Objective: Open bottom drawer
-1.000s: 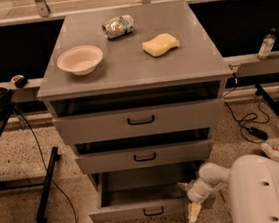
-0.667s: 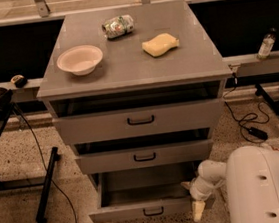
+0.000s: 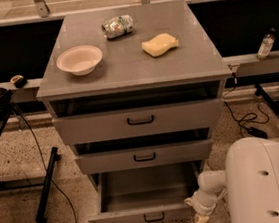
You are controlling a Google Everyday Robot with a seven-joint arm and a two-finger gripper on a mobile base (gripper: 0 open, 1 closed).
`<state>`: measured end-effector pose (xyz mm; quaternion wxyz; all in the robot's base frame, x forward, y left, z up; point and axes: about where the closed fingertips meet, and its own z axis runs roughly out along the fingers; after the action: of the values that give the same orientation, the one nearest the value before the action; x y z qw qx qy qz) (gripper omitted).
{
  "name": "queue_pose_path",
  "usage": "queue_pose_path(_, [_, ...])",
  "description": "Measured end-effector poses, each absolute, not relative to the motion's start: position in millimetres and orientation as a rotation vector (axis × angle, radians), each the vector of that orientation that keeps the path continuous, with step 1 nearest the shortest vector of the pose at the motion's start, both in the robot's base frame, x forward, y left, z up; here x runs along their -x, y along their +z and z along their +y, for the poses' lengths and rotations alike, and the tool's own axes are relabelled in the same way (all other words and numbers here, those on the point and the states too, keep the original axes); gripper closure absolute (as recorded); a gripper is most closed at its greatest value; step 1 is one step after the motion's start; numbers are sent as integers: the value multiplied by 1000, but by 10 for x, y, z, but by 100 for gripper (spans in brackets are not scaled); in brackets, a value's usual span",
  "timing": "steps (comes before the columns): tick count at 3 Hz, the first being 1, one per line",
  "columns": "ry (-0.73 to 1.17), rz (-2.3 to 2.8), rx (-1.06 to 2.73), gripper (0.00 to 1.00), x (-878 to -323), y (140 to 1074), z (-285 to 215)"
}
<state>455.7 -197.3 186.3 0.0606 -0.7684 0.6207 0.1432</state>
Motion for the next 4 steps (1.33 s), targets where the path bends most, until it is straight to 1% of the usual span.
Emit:
queue_pose_path(1, [498, 1866, 2320, 46, -4308, 1891, -2032])
queue_pose_path(2, [498, 1865, 2320, 45, -4314, 1891, -2030])
queue_pose_path(3, [512, 1798, 2373, 39, -4081, 2079, -1968])
queue_pose_path(4, [470, 1640, 2478, 38, -3904, 2422, -1648])
